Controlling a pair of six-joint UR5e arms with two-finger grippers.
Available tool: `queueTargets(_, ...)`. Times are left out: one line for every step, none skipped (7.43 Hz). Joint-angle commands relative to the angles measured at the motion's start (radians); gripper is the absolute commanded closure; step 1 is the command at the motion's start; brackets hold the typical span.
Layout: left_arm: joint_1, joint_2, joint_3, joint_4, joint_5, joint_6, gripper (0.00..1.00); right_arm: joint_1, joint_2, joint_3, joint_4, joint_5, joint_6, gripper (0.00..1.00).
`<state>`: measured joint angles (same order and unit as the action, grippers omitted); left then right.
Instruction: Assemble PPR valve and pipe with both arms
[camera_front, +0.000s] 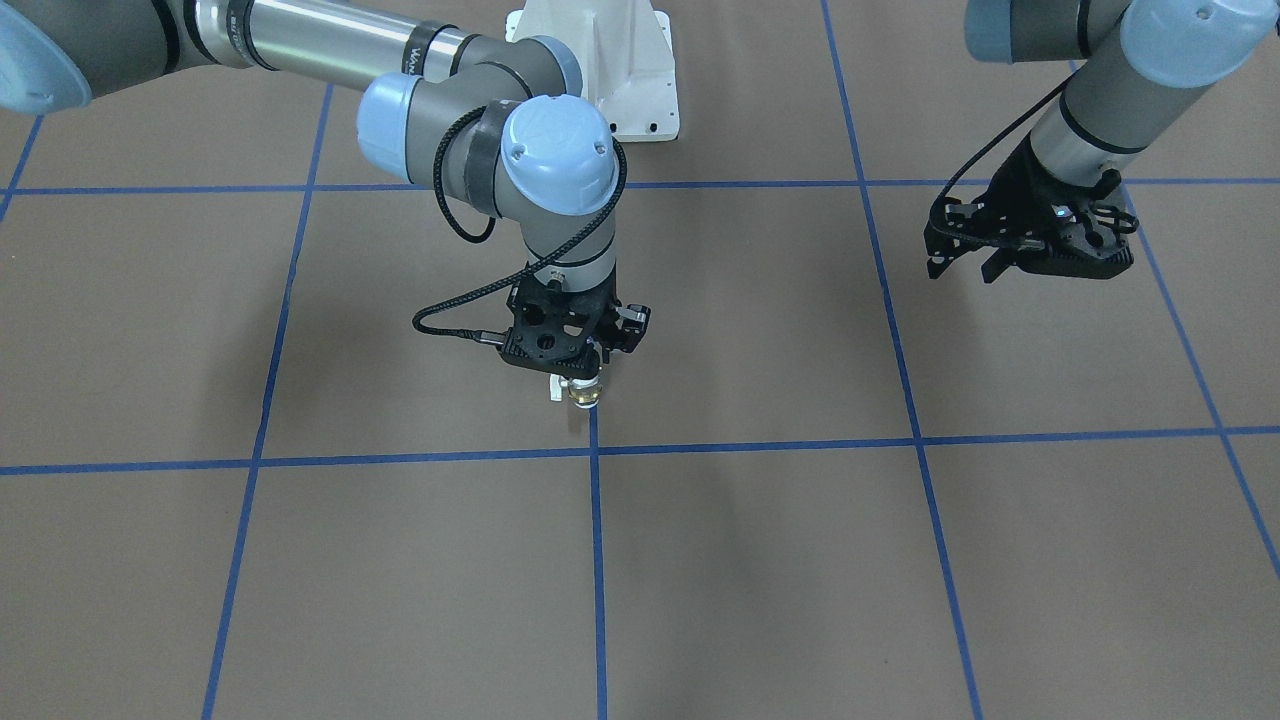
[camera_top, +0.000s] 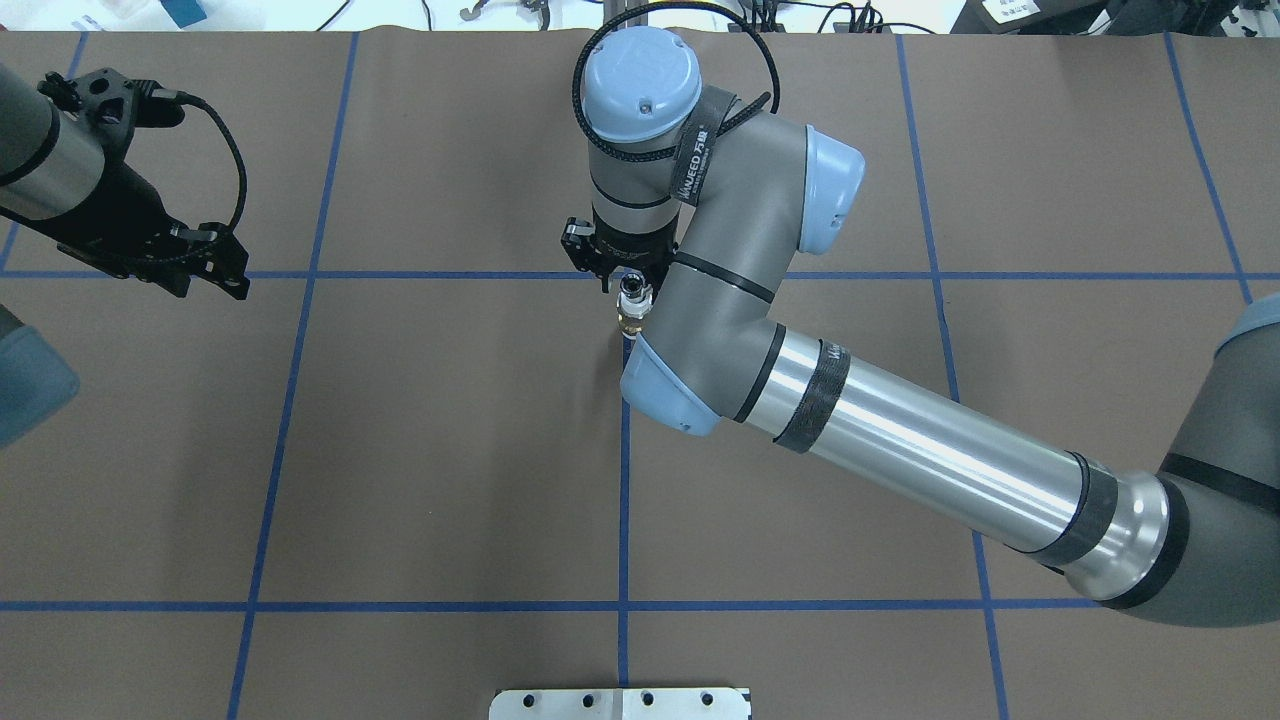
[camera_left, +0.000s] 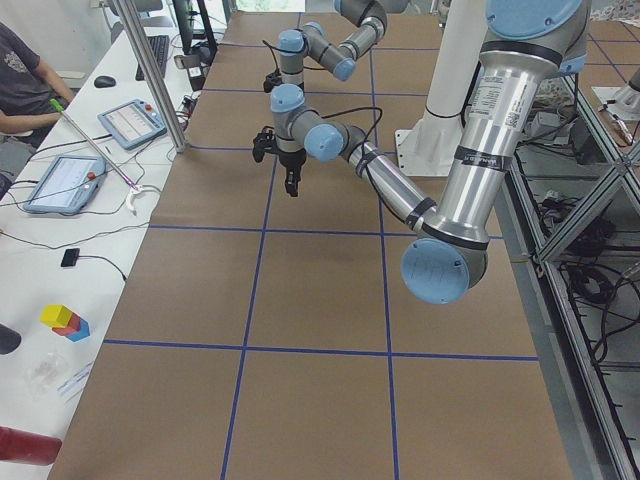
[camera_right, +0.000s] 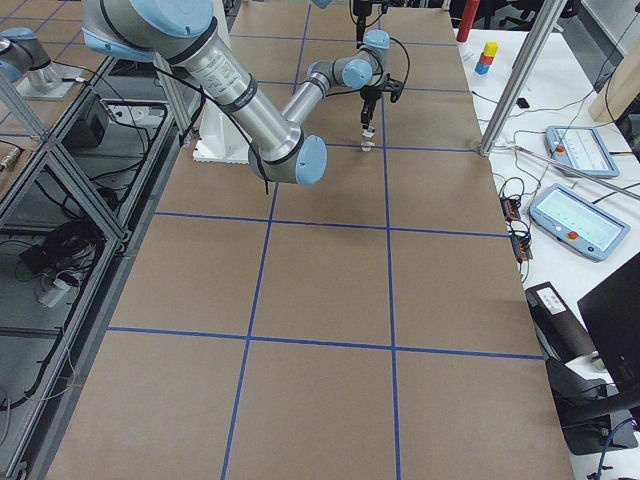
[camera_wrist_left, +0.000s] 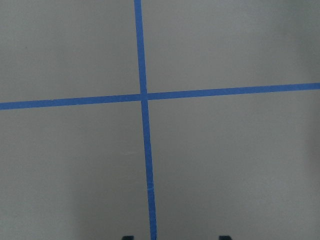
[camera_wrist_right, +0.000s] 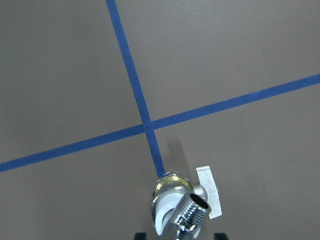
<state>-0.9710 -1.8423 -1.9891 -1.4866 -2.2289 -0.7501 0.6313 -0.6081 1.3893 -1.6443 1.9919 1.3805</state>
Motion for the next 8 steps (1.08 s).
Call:
queueTargets(0.0, 0.0, 0.0, 0.0, 0.0, 0.0, 0.35, 0.004, -0.007, 0.046, -0.006, 0.005, 0.006, 0.01)
queueTargets(-0.002, -0.002, 0.0, 0.0, 0.0, 0.0, 0.35, 0.016, -0.045, 0.11, -0.012, 0.008, 0.006, 0.01)
queueTargets(-0.005, 0.003, -0.002, 0.0, 0.0, 0.005, 0.35, 0.034, -0.159, 0.245, -0.009, 0.018, -0.007, 0.01)
queueTargets(-0.018, 0.005, -0.002, -0.001, 0.0, 0.012, 0.35, 0.083, -0.271, 0.354, -0.006, 0.045, -0.046, 0.01)
queueTargets(-0.026, 0.008, -0.008, -0.001, 0.0, 0.012, 0.34, 0.14, -0.373, 0.429, -0.005, 0.095, -0.139, 0.01)
queueTargets(-0.047, 0.015, -0.011, -0.001, 0.0, 0.027, 0.17, 0.196, -0.497, 0.498, 0.001, 0.123, -0.246, 0.01)
queueTargets(-0.101, 0.076, -0.032, -0.003, -0.002, 0.137, 0.01, 0.249, -0.597, 0.531, 0.001, 0.128, -0.374, 0.01)
queueTargets(-0.18, 0.14, -0.039, -0.007, -0.018, 0.263, 0.01, 0.315, -0.684, 0.539, 0.001, 0.131, -0.506, 0.01)
